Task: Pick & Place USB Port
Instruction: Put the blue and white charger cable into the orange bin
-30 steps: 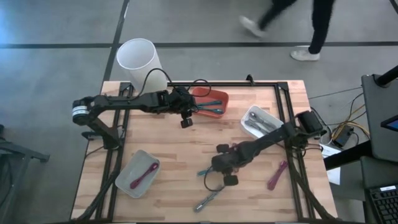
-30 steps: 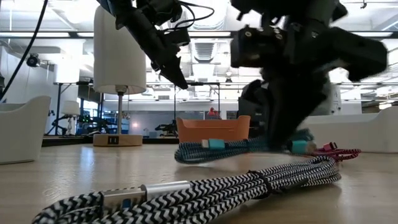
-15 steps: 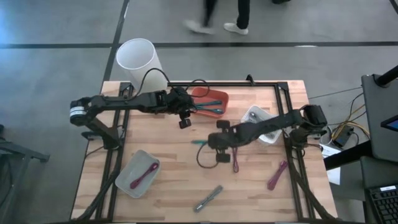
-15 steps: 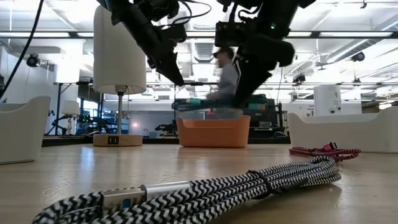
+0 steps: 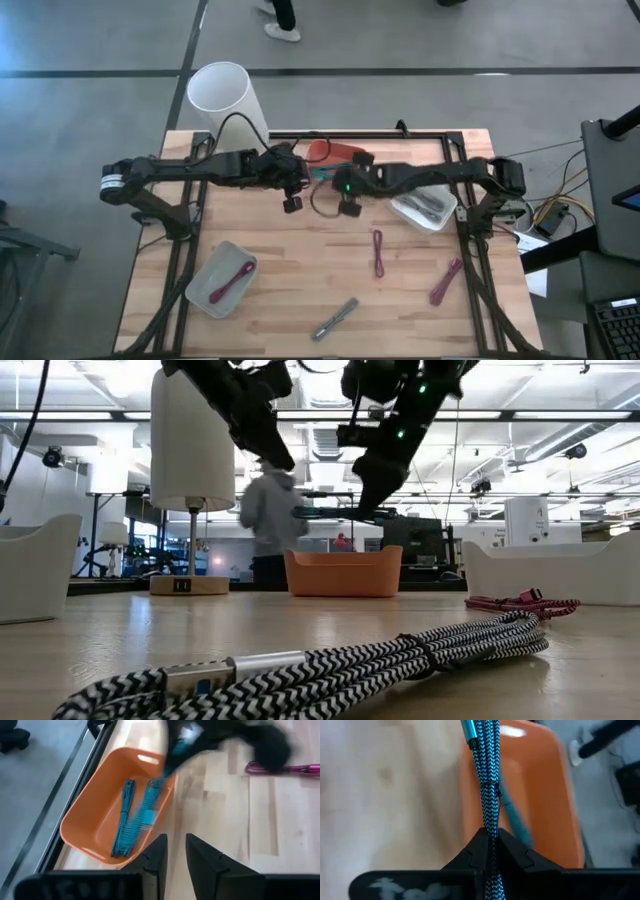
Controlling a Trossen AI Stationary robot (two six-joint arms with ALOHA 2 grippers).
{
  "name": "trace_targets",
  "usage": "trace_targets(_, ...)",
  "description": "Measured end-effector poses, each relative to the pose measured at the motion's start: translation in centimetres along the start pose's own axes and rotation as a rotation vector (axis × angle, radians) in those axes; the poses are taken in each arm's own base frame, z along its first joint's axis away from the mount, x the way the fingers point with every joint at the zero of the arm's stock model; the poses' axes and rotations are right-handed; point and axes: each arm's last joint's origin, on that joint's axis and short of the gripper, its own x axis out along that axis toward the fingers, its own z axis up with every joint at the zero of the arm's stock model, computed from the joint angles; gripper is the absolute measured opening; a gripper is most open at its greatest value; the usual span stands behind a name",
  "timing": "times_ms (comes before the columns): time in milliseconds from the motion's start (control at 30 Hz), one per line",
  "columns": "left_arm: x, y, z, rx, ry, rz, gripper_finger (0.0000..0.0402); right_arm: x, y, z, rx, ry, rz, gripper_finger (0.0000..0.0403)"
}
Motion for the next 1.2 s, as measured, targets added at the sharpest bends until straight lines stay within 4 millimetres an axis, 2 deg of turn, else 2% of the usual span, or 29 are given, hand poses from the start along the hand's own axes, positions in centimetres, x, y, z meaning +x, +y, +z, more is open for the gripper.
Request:
trace_targets(233, -0.2, -0.4, 0.1, 0.0, -0.005, -0.012, 0.0073, 2.1, -4.8, -0.4, 0.106, 0.017, -0.078, 0.0022)
trace_targets(333, -0.2, -0.4, 0.0, 0.0, -0.003, -0.011, 0.0072, 2.8, -6.1, -0.6, 0.155, 0.011, -0.009, 0.0022)
trace_targets(467, -0.2, -0.4, 0.0, -0.002, -0.002, -0.012, 0.0071, 4.4, -6.6, -1.1, 0.178, 0.015, 0.116, 0.0022)
trace_targets(767, -0.2, -0.4, 0.0, -0.009, 0.001, -0.012, 0.0071, 7.4, -6.5, -1.9, 0.144, 0.077, 0.117, 0.0022)
trace_targets(1000, 0.2, -0.6, -0.8, -0.009, 0.021, -0.013, 0.0071, 8.6, -6.7, -2.5, 0.15, 0.117, 0.114, 0.0023)
trace_targets(1200, 0.6, -0.7, -1.4, -0.018, 0.042, -0.011, 0.0071, 8.8, -7.1, -2.6, 0.185, 0.122, 0.107, 0.0023)
